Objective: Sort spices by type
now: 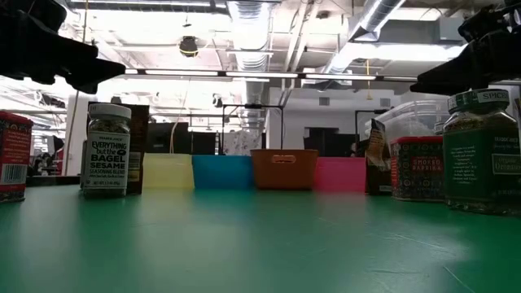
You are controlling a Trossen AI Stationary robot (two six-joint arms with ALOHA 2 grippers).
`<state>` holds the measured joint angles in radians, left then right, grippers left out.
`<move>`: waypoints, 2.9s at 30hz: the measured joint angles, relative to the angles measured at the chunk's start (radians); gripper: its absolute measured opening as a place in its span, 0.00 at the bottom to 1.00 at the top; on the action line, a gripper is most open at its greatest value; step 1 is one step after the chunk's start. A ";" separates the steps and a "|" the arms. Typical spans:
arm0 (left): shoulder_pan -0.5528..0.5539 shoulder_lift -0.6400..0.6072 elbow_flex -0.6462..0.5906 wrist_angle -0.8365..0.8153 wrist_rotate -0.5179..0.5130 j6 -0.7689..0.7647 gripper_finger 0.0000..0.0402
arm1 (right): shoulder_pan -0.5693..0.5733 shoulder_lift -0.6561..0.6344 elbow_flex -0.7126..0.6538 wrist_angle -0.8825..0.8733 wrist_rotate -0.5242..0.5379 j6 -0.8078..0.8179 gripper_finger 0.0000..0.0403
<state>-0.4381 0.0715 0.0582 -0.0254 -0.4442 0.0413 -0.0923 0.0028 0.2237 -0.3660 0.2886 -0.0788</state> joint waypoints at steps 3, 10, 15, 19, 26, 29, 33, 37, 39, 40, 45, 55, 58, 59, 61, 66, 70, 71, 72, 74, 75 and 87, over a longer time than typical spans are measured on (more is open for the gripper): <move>0.000 0.000 0.000 0.000 0.000 0.000 0.64 | 0.000 0.000 0.000 0.000 0.000 0.000 0.95; 0.000 0.000 0.000 0.000 0.000 0.000 0.64 | 0.000 0.000 0.000 0.000 0.000 0.000 0.95; 0.000 0.000 0.000 0.000 0.000 0.000 0.64 | 0.000 0.000 0.000 0.000 0.000 0.000 0.95; 0.000 0.000 0.000 0.000 0.000 0.000 0.64 | 0.000 0.000 0.000 0.000 0.000 0.000 0.95; 0.000 0.000 0.000 0.000 0.000 0.000 0.64 | 0.000 0.000 0.000 0.000 0.000 0.000 0.95; 0.000 0.000 0.000 0.000 0.000 0.000 0.64 | 0.000 0.000 0.000 0.000 0.000 0.000 0.95; 0.000 0.000 0.000 0.000 0.000 0.000 0.64 | 0.000 0.000 0.000 0.000 0.000 0.000 0.95; 0.000 0.000 0.000 0.000 0.000 0.000 0.64 | 0.000 0.000 0.000 0.000 0.000 0.000 0.95; 0.000 0.000 0.000 0.000 0.000 0.000 0.64 | 0.000 0.000 0.000 0.000 0.000 0.000 0.95; 0.000 0.000 0.000 0.000 0.000 0.000 0.64 | 0.000 0.000 0.000 0.000 0.000 0.000 0.95; 0.000 0.000 0.000 0.021 0.000 -0.028 0.64 | 0.000 0.000 0.000 0.000 0.000 0.000 0.95; 0.000 0.000 -0.007 0.111 -0.010 -0.250 0.64 | -0.001 0.000 0.000 0.000 0.000 0.000 0.95; 0.001 0.000 -0.006 0.112 -0.014 -0.249 0.64 | -0.010 0.000 0.000 0.000 0.001 0.000 0.95; 0.001 0.000 -0.006 0.113 -0.014 -0.249 0.64 | -0.011 0.000 0.000 0.000 0.001 0.000 0.95; 0.001 0.000 -0.005 0.115 -0.023 -0.249 0.64 | -0.015 0.000 0.000 0.000 0.001 0.000 0.95; 0.001 0.000 -0.003 0.118 -0.024 -0.248 0.64 | -0.015 0.000 0.000 0.000 0.001 0.000 0.95; 0.001 0.000 -0.002 0.119 -0.025 -0.248 0.64 | -0.015 0.000 0.000 0.000 0.002 0.000 0.95; 0.001 0.000 -0.002 0.118 -0.026 -0.248 0.64 | -0.015 0.000 0.000 0.000 0.002 0.000 0.95; 0.001 0.000 -0.002 0.116 -0.026 -0.249 0.64 | -0.015 0.000 0.000 0.000 0.001 0.000 0.95; 0.001 0.000 -0.002 0.105 -0.026 -0.267 0.64 | -0.015 0.000 0.000 0.000 0.002 0.000 0.95; 0.001 0.000 -0.002 0.096 -0.026 -0.281 0.64 | -0.015 0.000 0.000 0.000 0.001 0.000 0.95; 0.003 0.000 0.000 0.111 -0.099 -0.325 0.64 | -0.008 0.000 0.000 0.101 0.001 0.366 0.95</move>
<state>-0.4347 0.0715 0.0578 0.0852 -0.5434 -0.2836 -0.1000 0.0025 0.2240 -0.2651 0.2892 0.2876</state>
